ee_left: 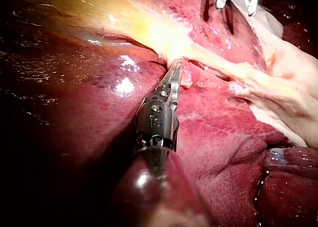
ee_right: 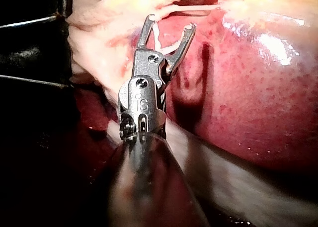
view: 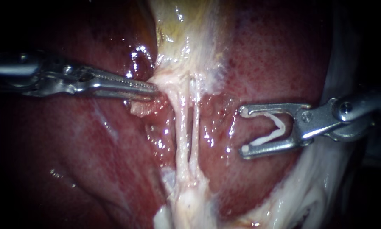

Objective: Grabbing gallbladder

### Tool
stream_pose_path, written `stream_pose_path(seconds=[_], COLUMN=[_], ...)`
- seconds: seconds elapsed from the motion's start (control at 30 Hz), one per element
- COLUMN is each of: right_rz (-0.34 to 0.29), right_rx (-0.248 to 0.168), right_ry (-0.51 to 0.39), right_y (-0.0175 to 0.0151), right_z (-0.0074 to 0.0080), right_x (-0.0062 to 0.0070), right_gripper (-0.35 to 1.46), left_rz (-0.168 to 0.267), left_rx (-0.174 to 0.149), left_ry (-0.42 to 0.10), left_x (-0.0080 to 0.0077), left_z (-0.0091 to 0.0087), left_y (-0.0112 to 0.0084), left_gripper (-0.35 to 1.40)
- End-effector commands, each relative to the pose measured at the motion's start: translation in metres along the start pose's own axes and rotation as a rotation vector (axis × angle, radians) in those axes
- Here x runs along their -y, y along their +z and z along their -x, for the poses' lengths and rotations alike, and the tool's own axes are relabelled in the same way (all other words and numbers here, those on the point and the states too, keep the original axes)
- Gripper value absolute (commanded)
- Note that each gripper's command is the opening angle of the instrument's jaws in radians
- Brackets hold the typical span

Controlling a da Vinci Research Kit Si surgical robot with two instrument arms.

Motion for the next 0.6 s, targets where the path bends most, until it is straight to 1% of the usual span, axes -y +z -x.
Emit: stream_pose_path(seconds=[0.03,0.23,0.27,0.3,0.33,0.4,0.47,0.53,0.6], right_rz=[0.000,0.000,-0.001,-0.001,-0.001,-0.001,-0.001,-0.001,-0.001], right_rx=[0.000,0.000,0.000,0.000,0.000,0.000,0.000,0.000,0.000], right_ry=[0.000,0.000,0.000,0.000,0.000,0.000,0.000,-0.001,-0.001], right_y=[0.0000,0.0000,-0.0001,-0.0001,-0.0001,-0.0001,-0.0001,-0.0001,-0.0002], right_z=[0.0000,0.0000,0.0001,0.0001,0.0001,0.0001,0.0001,0.0001,0.0001], right_x=[0.0000,0.0000,0.0000,0.0000,0.0000,0.0000,0.0000,0.0000,0.0000], right_gripper=[0.47,0.47,0.47,0.47,0.47,0.47,0.47,0.47,0.47], left_rz=[0.000,0.001,0.002,0.004,0.006,0.010,0.012,0.006,-0.001], left_rx=[0.000,0.000,0.000,0.000,0.000,0.000,0.000,0.000,0.000], left_ry=[0.000,-0.001,-0.001,-0.007,0.004,0.026,0.030,0.044,0.066], left_x=[0.0000,-0.0003,-0.0005,-0.0007,-0.0009,-0.0014,-0.0019,-0.0024,-0.0026], left_z=[0.0000,-0.0001,-0.0002,-0.0003,-0.0004,-0.0007,-0.0012,-0.0017,-0.0021], left_y=[0.0000,-0.0005,-0.0007,-0.0010,-0.0014,-0.0023,-0.0034,-0.0044,-0.0048], left_gripper=[-0.08,0.09,0.14,0.25,0.36,0.49,0.54,0.57,0.72])
